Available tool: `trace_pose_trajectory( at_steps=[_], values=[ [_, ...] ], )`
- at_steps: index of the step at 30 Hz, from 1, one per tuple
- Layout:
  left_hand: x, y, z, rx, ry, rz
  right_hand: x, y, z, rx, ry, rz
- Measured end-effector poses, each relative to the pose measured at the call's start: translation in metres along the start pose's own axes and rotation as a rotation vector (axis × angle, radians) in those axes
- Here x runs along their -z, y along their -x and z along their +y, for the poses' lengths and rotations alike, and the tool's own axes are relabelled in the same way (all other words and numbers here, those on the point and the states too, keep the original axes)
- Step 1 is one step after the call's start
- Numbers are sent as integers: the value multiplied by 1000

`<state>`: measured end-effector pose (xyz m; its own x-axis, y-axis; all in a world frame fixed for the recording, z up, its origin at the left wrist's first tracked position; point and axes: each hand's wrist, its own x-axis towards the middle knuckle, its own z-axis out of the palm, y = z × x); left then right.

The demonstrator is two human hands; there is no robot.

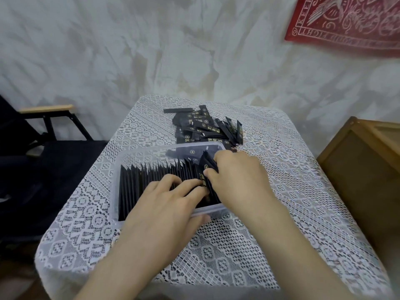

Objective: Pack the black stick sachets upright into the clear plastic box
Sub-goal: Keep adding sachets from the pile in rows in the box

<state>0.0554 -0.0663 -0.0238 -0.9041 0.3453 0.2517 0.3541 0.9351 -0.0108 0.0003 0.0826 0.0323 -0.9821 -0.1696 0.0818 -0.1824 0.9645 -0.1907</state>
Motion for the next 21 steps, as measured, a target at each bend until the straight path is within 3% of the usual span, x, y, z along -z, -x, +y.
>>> trace_pose_trajectory(
  at_steps=[7,13,21],
  values=[
    [-1,1,-1,-13,4,22,-8,-3,0,21,-11,45],
    [1,2,0,-4,24,28,7,4,11,97,-29,-132],
    [-2,1,0,-29,-37,66,-7,-7,28,9,-348,-266]
  ],
)
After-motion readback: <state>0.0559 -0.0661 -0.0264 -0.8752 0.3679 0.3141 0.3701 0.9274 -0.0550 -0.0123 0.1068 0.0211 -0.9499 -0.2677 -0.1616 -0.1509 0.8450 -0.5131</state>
